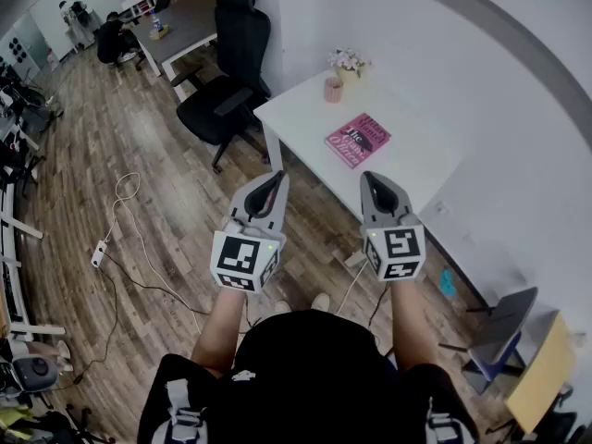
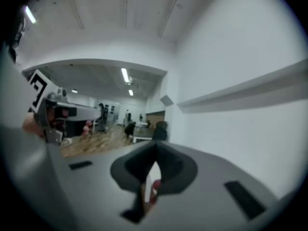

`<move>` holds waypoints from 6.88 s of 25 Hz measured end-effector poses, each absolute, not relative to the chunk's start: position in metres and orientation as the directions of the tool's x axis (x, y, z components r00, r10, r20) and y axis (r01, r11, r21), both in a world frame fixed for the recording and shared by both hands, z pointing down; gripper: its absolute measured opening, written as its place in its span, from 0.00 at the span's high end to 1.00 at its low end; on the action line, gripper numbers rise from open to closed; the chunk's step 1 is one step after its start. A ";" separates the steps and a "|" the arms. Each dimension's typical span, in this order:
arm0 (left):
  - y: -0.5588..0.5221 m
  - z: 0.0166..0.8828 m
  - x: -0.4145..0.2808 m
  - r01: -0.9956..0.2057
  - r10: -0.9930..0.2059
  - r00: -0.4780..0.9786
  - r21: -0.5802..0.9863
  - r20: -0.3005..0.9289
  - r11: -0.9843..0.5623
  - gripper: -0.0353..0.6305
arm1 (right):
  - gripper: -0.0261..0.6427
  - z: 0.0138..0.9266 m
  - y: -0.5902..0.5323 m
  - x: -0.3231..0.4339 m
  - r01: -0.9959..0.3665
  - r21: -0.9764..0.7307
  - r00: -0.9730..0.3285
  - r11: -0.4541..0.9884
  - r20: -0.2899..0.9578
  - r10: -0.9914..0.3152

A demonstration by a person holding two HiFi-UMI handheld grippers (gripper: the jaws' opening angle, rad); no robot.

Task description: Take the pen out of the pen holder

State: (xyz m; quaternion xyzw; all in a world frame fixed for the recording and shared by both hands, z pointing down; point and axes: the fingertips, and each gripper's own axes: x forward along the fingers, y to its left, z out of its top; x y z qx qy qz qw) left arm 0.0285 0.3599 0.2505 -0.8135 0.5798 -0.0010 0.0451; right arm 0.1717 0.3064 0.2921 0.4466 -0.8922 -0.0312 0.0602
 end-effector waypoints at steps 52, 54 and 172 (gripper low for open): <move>0.086 0.320 -0.027 -0.929 -0.927 0.367 -0.020 0.076 -0.369 0.92 | 0.91 0.354 0.054 0.108 -0.790 0.039 -0.591 0.612 0.221 -0.776; 0.073 0.322 -0.036 -0.926 -0.923 0.375 -0.015 0.083 -0.378 0.92 | 0.91 0.355 0.042 0.100 -0.796 0.041 -0.582 0.604 0.226 -0.781; -0.233 0.518 -0.064 -0.792 -0.673 0.597 0.187 0.437 -0.581 0.92 | 0.75 0.629 -0.275 0.054 -0.787 -0.006 -0.211 0.618 0.942 -0.260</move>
